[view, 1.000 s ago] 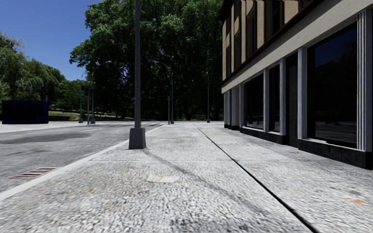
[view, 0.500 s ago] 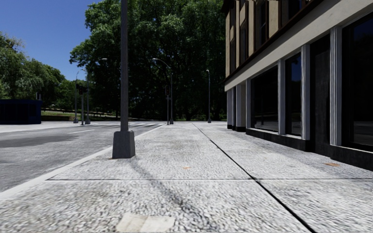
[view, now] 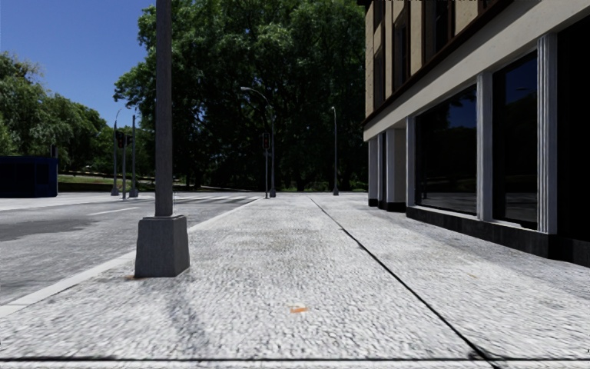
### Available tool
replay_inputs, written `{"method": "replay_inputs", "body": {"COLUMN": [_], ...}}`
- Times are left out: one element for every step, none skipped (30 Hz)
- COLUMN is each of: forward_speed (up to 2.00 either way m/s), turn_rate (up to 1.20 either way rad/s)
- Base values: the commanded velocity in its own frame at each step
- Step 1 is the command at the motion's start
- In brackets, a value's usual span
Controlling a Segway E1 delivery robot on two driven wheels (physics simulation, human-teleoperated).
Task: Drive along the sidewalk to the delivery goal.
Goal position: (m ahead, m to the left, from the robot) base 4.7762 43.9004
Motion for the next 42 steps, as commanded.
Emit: {"method": "replay_inputs", "body": {"forward_speed": [2.00, 2.00, 2.00, 2.00, 2.00, 2.00, 2.00, 2.00, 2.00, 2.00, 2.00, 2.00, 2.00, 2.00, 2.00, 2.00, 2.00, 2.00, 2.00, 2.00, 2.00, 2.00, 2.00, 2.00, 2.00, 2.00, 2.00, 2.00, 2.00, 2.00, 2.00, 2.00, 2.00, 2.00, 2.00, 2.00, 2.00, 2.00, 2.00, 2.00, 2.00, 2.00], "turn_rate": [0.00, 0.00, 0.00, 0.00, 0.00, 0.00, 0.00, 0.00, 0.00, 0.00, 0.00, 0.00, 0.00, 0.00, 0.00, 0.00, 0.00, 0.00, 0.00, 0.00, 0.00, 0.00, 0.00, 0.00, 0.00, 0.00, 0.00, 0.00, 0.00, 0.00, 0.00, 0.00, 0.00, 0.00, 0.00, 0.00, 0.00, 0.00, 0.00, 0.00, 0.00, 0.00]}}
